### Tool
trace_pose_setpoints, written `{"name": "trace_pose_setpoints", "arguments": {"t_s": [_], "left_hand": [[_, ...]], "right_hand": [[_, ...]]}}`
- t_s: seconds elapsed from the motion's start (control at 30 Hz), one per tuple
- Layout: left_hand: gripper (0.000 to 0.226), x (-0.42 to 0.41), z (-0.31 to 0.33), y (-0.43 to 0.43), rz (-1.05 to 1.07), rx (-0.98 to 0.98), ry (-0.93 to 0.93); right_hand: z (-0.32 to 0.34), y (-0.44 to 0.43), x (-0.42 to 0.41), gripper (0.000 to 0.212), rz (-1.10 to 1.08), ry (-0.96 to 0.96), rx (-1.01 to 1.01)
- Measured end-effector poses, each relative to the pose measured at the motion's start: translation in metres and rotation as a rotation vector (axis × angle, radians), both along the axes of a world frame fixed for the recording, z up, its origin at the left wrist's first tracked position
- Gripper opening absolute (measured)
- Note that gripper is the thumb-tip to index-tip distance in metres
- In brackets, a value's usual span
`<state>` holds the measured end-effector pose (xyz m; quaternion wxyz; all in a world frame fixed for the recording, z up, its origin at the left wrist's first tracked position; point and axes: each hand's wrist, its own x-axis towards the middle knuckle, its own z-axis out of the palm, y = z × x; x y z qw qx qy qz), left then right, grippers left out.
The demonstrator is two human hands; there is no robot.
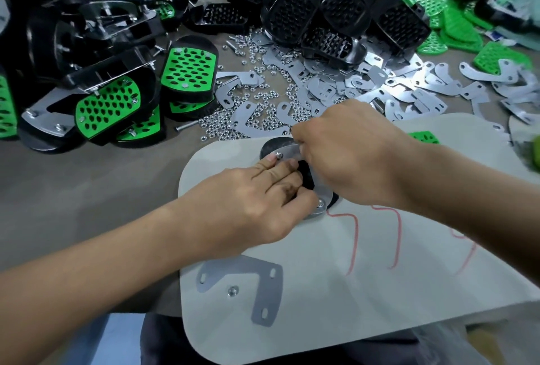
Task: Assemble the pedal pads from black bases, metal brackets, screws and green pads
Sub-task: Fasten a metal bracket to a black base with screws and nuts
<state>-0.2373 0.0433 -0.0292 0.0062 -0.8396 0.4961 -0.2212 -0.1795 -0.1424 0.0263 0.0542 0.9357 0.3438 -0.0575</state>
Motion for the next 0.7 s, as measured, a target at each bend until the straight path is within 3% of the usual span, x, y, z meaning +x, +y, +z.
{"name": "trace_pose_setpoints", "arguments": {"t_s": [0.1, 0.3, 0.37, 0.5, 0.6, 0.7], "left_hand": [[0.049, 0.0000, 0.0001, 0.0000, 0.002, -0.002, -0.011], [0.046, 0.0009, -0.0016, 0.0007, -0.007, -0.007, -0.018], [0.036, 0.0004, -0.0015, 0.0003, -0.018, 0.008, -0.027], [0.043, 0.0010, -0.0017, 0.0001, -0.011, -0.005, -0.027], [0.032, 0.0005, -0.0027, 0.0002, -0.017, 0.005, -0.040], [0.037, 0.0007, -0.0014, 0.0005, -0.018, -0.024, -0.052]], "right_hand": [[-0.0004, -0.0024, -0.0022, 0.017, -0.087, 0.027, 0.070], [-0.0033, -0.0050, -0.0056, 0.027, -0.020, 0.076, 0.137], [-0.0038, -0.0013, -0.0044, 0.023, -0.022, 0.056, 0.102], [-0.0009, -0.0010, -0.0032, 0.017, -0.110, 0.063, 0.151], [0.0009, -0.0035, -0.0035, 0.010, -0.058, 0.093, 0.321], [-0.0039, -0.0024, -0.0039, 0.020, -0.005, 0.168, 0.501]]}}
